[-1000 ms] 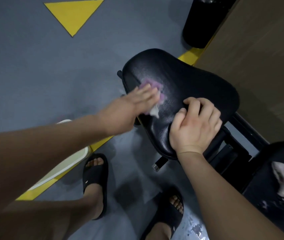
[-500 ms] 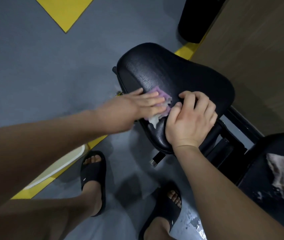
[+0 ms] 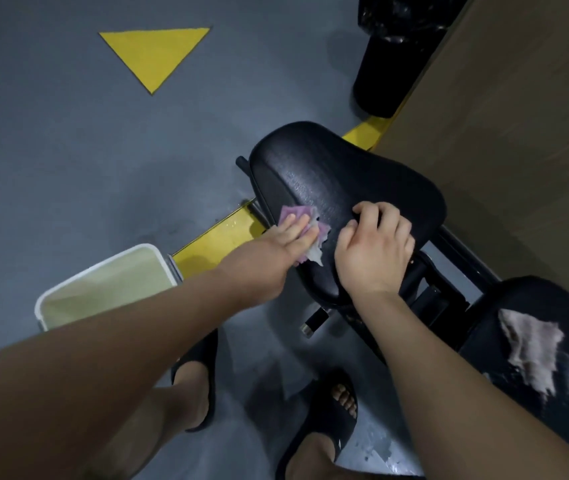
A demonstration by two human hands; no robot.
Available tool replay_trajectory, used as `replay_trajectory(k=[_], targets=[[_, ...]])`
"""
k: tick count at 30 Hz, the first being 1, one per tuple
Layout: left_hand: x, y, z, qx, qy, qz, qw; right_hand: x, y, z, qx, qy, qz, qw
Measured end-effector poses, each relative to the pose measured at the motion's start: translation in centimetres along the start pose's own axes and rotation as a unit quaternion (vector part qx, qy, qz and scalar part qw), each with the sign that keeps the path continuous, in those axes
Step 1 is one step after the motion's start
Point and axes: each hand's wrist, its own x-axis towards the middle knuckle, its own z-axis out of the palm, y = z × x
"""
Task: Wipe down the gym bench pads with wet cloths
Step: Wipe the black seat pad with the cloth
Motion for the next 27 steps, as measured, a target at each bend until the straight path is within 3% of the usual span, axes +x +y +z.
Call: replay_trajectory(k=[3, 5, 11, 16, 19, 23, 27], targets=[[1.3, -1.6, -0.6, 0.044, 0.003, 0.004, 0.999, 0.4, -0.9, -0.3, -0.037, -0.048, -0.025, 0.998], [2.6, -2.6, -1.2, 0.042, 0.028, -0.04, 0.998, 0.2, -1.5, 0.2, -0.027, -0.066, -0.006, 0.997], [7.4, -7.3, -3.8, 0.058, 0.114, -0.091, 0.988, -0.3, -2.0, 1.9, -0.047, -0.014, 0.014, 0.999], [11.2, -9.6, -6.0, -0.105, 0.131, -0.21, 0.963, -0.4, -2.1, 2.4, -0.047, 0.019, 0.008, 0.999], [9.7, -8.8, -4.3, -0.191, 0.177, -0.22, 0.94, -0.5, -2.1, 2.5, -0.052, 0.029, 0.006, 0.998], [9.2, -9.7, -2.0, -0.295, 0.181, -0.248, 0.905, -0.3, -2.3, 2.6, -0.06, 0.04, 0.002, 0.997], [13.0, -10.4, -4.9, -0.306, 0.206, -0.239, 0.898, -0.3, -2.2, 2.9, -0.061, 0.054, -0.003, 0.997]])
